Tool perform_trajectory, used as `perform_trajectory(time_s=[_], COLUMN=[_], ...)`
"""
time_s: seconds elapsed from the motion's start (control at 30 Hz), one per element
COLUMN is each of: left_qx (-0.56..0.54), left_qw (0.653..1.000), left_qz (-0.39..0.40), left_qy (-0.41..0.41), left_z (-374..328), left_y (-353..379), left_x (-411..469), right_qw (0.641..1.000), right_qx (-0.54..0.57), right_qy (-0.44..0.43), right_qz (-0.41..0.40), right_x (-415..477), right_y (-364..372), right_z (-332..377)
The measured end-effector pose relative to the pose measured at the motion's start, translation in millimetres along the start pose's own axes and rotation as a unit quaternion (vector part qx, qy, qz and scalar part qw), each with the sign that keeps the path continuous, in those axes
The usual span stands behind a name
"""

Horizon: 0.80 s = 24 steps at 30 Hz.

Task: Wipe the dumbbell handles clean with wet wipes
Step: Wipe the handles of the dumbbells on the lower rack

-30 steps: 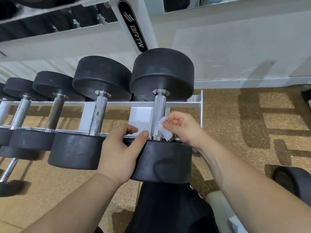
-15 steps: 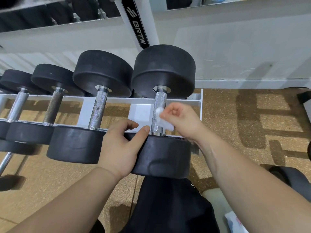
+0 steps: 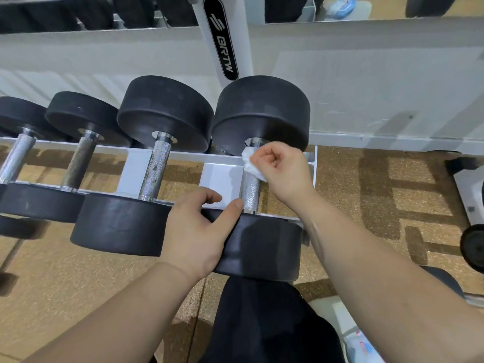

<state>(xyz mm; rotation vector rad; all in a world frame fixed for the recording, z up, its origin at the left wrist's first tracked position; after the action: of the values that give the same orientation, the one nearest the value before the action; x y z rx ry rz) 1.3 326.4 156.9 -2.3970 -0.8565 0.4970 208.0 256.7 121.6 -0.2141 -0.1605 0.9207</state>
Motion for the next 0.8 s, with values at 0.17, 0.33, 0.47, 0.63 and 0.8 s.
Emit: perform_trajectory(time_s=[0.17,0.33,0.47,0.63,0.8], left_qx=[-0.010,-0.008,-0.008,-0.009,0.003], left_qw=[1.000,1.000,1.000,1.000,1.000], left_qz=[0.001,0.002,0.003,0.003,-0.002], left_qy=[-0.008,-0.007,-0.009,-0.006,0.003], left_z=[-4,-4,-1,-2,-4], left_y=[0,-1,-1,0,-1], left_x=[-2,-3,-3,-2,-4], right_qw=[0.995,0.989,0.975,0.946,0.918], right_qx=[-0.063,-0.129,-0.218,-0.280,-0.364], right_qy=[-0.012,-0.042,-0.039,-0.065,-0.117], right_qz=[0.077,0.066,-0.017,0.148,0.104], right_x=[-22,-5,13,-18,6], right_y=[11,6,3,27,22], right_z=[2,17,26,25,51])
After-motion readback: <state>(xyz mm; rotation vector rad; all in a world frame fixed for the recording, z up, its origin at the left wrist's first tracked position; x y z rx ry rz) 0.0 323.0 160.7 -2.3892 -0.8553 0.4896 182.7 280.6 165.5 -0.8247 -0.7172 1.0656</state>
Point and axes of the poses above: each hand's wrist, its own x-axis towards the middle knuckle, its own y-axis out of the palm, z = x × y, the point moved 9 cm from there along x, towards the middle knuckle, and after that the axes turned 13 degrees about z, right-handed, at the moved point
